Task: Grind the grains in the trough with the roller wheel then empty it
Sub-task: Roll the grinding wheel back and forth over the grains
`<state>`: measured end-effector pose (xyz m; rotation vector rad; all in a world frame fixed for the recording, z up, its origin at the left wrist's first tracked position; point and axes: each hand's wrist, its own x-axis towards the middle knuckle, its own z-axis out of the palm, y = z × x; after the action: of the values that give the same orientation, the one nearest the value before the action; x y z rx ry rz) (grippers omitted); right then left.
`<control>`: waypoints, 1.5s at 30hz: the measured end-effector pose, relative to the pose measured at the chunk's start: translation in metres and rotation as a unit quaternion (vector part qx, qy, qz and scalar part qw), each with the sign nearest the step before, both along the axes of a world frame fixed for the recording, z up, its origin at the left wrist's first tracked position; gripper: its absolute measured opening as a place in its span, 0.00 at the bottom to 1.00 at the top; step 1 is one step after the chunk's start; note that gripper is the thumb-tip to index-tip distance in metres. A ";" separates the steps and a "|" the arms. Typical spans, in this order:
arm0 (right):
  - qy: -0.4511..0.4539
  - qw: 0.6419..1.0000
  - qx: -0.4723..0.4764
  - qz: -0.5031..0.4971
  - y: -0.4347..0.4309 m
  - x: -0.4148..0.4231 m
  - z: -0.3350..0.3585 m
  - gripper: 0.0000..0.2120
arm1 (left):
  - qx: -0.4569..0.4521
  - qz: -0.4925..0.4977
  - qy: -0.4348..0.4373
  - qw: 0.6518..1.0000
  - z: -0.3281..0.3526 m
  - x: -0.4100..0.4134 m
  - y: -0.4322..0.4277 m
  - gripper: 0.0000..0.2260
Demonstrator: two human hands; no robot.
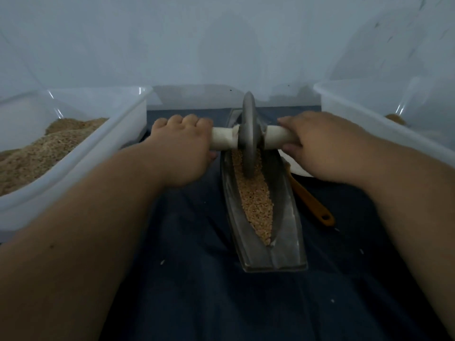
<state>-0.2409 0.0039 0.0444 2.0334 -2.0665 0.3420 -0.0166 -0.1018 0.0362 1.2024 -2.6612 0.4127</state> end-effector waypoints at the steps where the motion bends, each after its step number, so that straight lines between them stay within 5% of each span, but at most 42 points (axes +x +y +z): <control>1: 0.002 0.999 0.031 0.019 0.007 -0.001 0.006 0.15 | 0.039 -0.015 -0.005 0.999 0.006 0.004 0.003 0.19; 6: 0.024 0.983 0.179 0.033 0.036 0.001 0.034 0.21 | 0.198 -0.059 -0.082 0.975 0.031 0.022 0.023 0.10; 9: -0.016 0.985 0.168 0.043 0.034 -0.001 0.032 0.24 | 0.230 -0.039 -0.100 0.967 0.036 0.023 0.023 0.11; 11: -0.040 0.992 0.111 0.036 0.022 -0.005 0.019 0.25 | 0.195 -0.027 -0.072 0.978 0.029 0.019 0.016 0.17; 15: -0.016 0.999 -0.013 -0.037 -0.009 -0.012 -0.020 0.32 | -0.048 -0.013 0.100 0.994 -0.005 0.000 -0.001 0.23; 17: -0.019 0.996 -0.055 -0.072 -0.020 -0.017 -0.032 0.35 | -0.089 -0.007 0.148 0.985 -0.017 -0.007 -0.006 0.26; 22: -0.019 0.995 -0.057 -0.085 -0.029 -0.023 -0.040 0.41 | -0.092 -0.003 0.112 0.989 -0.022 -0.008 -0.013 0.31; 25: 0.000 0.997 -0.019 -0.071 -0.016 -0.017 -0.027 0.36 | -0.066 -0.018 0.079 0.995 -0.007 -0.002 -0.008 0.26; 29: 0.078 0.997 0.023 -0.015 0.012 -0.008 0.006 0.11 | -0.003 -0.066 -0.015 0.998 0.021 0.017 0.002 0.09; 32: 0.078 0.990 0.117 0.008 0.036 0.000 0.030 0.10 | 0.093 -0.057 -0.127 0.986 0.035 0.028 0.016 0.08; 35: 0.033 0.983 0.179 0.005 0.043 -0.003 0.039 0.13 | 0.115 -0.057 -0.151 0.980 0.038 0.032 0.021 0.09; 38: 0.009 0.993 0.119 0.002 0.025 -0.010 0.020 0.14 | 0.083 -0.045 -0.109 0.989 0.028 0.025 0.010 0.12; 41: -0.007 0.999 -0.001 -0.041 -0.003 -0.013 -0.013 0.30 | 0.009 -0.031 0.011 0.999 0.007 0.009 -0.004 0.14; 45: -0.008 0.993 -0.086 -0.074 -0.027 -0.020 -0.041 0.37 | -0.085 0.000 0.117 0.990 -0.020 -0.009 -0.011 0.29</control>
<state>-0.2607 -0.0232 0.0038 1.7725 -2.1025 0.4912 -0.0254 -0.1131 0.0166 1.1253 -2.3760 0.4575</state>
